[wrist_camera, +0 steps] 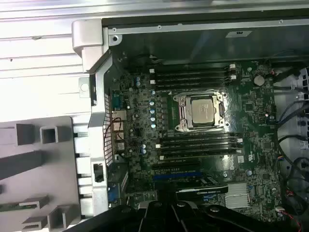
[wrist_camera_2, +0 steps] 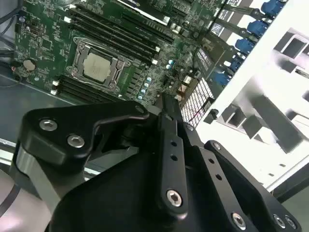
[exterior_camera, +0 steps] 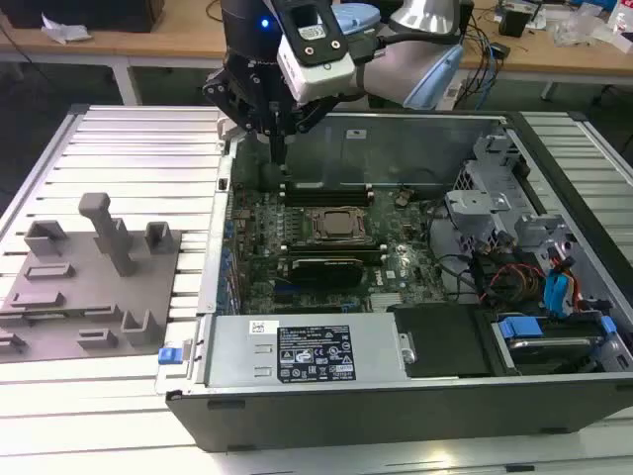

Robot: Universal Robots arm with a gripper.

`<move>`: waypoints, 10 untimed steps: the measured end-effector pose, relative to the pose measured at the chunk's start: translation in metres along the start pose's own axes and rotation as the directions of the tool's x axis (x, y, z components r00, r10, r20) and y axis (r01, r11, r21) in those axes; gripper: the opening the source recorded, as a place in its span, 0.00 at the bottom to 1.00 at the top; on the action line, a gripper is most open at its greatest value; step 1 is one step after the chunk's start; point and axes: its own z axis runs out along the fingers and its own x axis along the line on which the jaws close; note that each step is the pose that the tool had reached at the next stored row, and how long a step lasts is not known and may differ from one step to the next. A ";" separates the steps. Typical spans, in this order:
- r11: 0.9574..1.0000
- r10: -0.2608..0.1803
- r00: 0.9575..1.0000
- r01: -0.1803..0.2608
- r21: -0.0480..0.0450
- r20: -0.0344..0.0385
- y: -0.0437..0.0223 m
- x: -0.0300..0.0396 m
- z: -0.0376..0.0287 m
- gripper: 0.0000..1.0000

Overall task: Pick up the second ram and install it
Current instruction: 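Reach for the second ram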

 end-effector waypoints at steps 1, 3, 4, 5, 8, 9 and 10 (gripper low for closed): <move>1.000 0.000 1.000 0.000 0.000 0.000 -0.0004 0.0048 -0.0002 0.11; 1.000 0.000 1.000 0.000 0.000 0.000 -0.0018 0.0250 -0.0007 0.11; 1.000 0.000 1.000 0.000 0.000 0.000 -0.0021 0.0288 -0.0008 0.11; 1.000 0.000 1.000 0.000 0.000 0.000 -0.0024 0.0317 -0.0009 0.11; 1.000 0.000 1.000 0.000 0.000 0.000 -0.0034 0.0454 -0.0012 0.11; 1.000 0.000 1.000 0.000 0.000 0.000 -0.0039 0.0521 -0.0013 0.11; 1.000 0.000 1.000 0.000 0.000 0.000 -0.0042 0.0559 -0.0013 0.11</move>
